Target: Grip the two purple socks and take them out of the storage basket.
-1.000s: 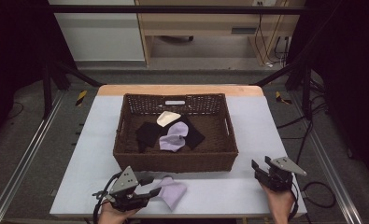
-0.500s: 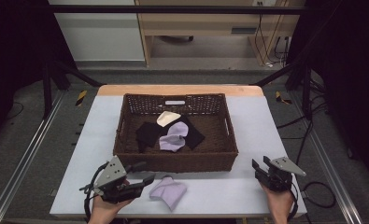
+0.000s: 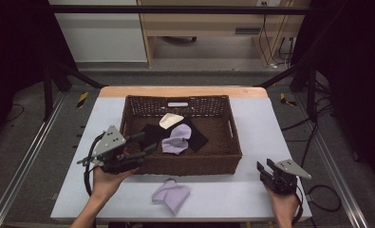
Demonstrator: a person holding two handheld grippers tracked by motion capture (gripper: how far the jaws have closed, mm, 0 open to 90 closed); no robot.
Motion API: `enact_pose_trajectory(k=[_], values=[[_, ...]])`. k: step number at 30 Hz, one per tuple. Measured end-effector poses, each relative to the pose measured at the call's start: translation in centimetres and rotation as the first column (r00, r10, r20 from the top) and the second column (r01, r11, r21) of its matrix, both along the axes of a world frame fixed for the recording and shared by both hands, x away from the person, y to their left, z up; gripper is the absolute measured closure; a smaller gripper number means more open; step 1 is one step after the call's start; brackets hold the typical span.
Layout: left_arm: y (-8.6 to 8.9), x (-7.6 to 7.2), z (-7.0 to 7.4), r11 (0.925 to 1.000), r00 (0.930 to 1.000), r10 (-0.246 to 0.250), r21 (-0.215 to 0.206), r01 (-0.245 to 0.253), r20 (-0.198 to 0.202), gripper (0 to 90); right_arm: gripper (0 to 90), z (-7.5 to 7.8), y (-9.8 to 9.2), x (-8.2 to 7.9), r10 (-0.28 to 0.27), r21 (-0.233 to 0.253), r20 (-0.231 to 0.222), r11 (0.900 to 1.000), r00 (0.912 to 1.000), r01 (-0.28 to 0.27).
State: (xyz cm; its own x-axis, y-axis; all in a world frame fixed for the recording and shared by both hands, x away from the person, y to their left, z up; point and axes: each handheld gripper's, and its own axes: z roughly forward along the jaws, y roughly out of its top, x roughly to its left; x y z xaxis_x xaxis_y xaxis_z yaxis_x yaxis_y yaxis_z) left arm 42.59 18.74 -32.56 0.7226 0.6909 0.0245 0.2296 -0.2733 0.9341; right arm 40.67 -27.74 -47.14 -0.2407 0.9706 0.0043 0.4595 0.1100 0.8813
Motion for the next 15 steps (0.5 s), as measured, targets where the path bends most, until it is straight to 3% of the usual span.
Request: enact_pose_trajectory(k=[5, 15], values=[[-1.8, 2.3, 0.3, 0.9996, 0.9998, 0.001, 0.029, -0.001, -0.019, 47.5, 60.7, 0.0, 0.0, 0.0, 0.008, -0.002, 0.006, 1.0, 1.0, -0.008], [-4.3, 6.6, -0.1, 0.9922, 0.9979, 0.061, 0.11, -0.058, -0.024, 48.7, 59.0, 0.0, -0.1, 0.1, 0.007, 0.001, 0.007, 1.0, 1.0, -0.007]])
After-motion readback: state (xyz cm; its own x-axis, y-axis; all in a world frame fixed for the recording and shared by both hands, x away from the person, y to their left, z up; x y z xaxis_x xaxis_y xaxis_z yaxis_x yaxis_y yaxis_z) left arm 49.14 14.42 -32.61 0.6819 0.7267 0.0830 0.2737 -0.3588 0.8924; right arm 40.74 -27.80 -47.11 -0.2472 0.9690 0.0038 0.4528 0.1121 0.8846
